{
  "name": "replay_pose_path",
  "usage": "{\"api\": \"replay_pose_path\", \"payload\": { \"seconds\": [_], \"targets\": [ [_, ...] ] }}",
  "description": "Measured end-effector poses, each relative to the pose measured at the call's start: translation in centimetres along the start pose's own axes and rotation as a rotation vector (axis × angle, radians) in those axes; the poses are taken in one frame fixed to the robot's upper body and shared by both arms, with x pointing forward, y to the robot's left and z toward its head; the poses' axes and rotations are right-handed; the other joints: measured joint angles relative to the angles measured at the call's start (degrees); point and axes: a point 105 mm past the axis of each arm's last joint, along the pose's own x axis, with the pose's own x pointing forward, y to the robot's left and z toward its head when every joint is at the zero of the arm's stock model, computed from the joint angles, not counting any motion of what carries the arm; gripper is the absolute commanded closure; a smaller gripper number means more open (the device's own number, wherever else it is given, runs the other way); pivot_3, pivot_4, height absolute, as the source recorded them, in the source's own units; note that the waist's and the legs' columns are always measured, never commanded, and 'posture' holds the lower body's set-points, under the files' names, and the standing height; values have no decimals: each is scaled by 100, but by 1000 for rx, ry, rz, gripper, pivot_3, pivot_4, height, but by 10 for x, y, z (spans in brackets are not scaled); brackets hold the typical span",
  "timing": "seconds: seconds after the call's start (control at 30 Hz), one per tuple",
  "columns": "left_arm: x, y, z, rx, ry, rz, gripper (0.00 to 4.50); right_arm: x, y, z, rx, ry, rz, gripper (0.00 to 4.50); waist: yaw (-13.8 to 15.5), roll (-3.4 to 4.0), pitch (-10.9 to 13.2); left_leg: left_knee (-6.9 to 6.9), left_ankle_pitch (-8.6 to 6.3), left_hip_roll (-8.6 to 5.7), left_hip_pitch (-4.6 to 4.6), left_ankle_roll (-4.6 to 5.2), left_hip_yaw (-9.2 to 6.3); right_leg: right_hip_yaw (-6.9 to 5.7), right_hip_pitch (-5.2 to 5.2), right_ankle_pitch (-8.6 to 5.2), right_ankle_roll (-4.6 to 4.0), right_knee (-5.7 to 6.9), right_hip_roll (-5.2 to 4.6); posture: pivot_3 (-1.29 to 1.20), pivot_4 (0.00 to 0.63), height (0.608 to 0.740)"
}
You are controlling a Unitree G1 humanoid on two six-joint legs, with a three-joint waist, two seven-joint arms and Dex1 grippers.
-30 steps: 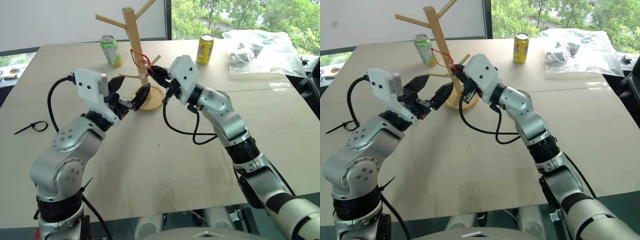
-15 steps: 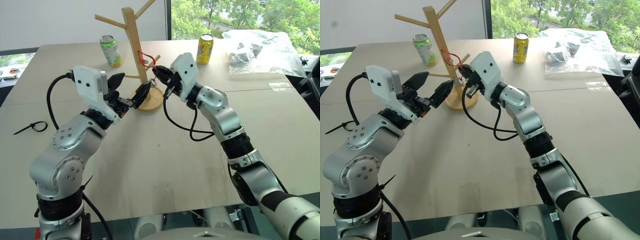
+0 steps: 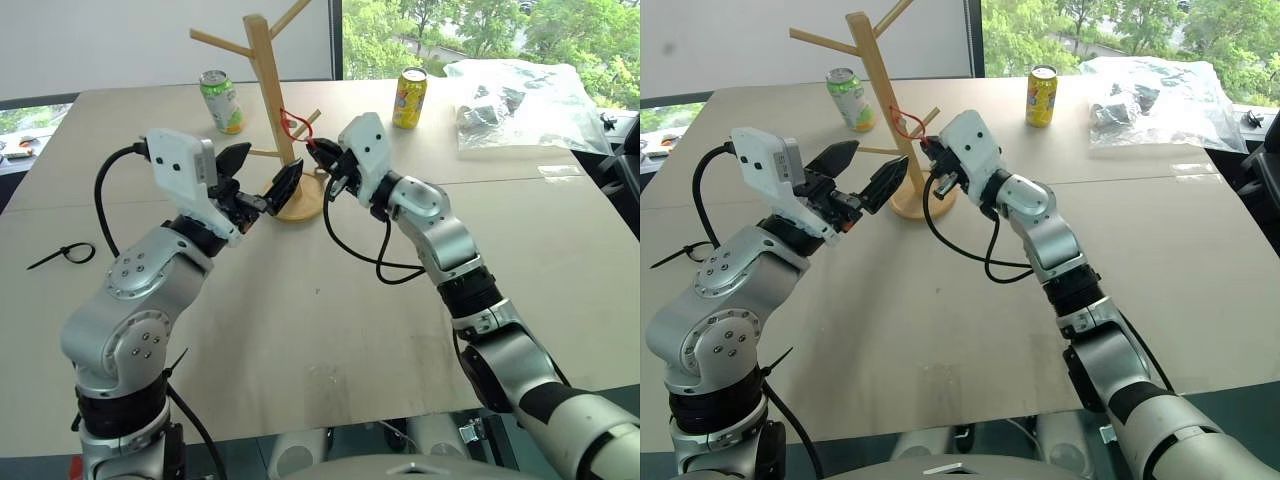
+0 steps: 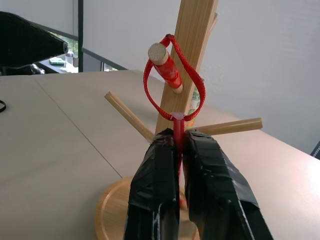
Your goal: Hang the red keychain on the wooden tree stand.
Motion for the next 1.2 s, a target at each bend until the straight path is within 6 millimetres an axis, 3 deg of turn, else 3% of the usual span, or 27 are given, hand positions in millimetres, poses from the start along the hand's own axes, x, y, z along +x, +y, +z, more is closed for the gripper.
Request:
{"api": "replay_pose_path", "payload": {
  "seconds": [0.13,0.17,0.27,0.43,0.57,0.63,0.7,0.83,0.97,1.07,1.2],
  "targets": [
    [0,0,0,0,-1,0,0,3,2,-3,6,11,4,4428,1,0,0,0,0,0,0,1,0,0,0,0,0,0,0,0,150,740],
    [0,0,0,0,-1,1,0,4,2,-4,6,16,3,3686,1,0,0,0,0,0,0,1,0,0,0,0,0,0,0,0,150,740],
    [0,0,0,0,-1,1,0,6,1,-7,12,30,-8,2505,0,0,0,0,0,0,0,0,-1,-1,0,0,0,1,0,0,150,740],
    [0,0,0,0,-2,4,0,7,-1,-8,18,22,-21,26,1,0,0,0,6,0,0,-10,0,0,0,0,0,1,0,0,150,740],
    [1,6,1,28,-9,47,0,2,-9,-8,33,15,-49,26,4,0,0,0,6,-1,0,-10,-1,0,0,0,0,1,0,0,150,740],
    [1,19,0,75,-14,139,0,-7,-17,-13,45,13,-86,26,20,-1,-1,0,6,-3,0,-9,-2,-2,2,0,0,1,-1,0,150,740],
    [-3,45,-9,80,-9,307,0,-28,-36,-32,75,45,-176,26,40,0,-1,0,5,-10,1,-8,-2,0,3,0,0,1,-5,0,150,740],
    [-15,74,-44,65,45,503,0,-75,-72,-66,100,119,-365,26,39,0,-1,-1,5,-18,0,-8,0,6,2,0,0,1,-10,0,150,740],
    [-21,83,-70,40,59,569,0,-113,-92,-80,96,117,-509,26,36,2,-4,-5,-6,-18,5,11,3,8,4,0,0,3,-10,0,150,740],
    [-27,88,-104,-2,108,597,0,-148,-107,-98,105,144,-646,26,7,1,-3,-1,-8,-16,2,14,3,8,1,1,0,8,-10,0,150,740],
    [-24,88,-115,5,97,598,0,-167,-112,-104,89,162,-708,26,7,1,-4,-1,-9,-16,7,17,6,12,2,0,0,12,-10,0,150,740]
  ]
}}
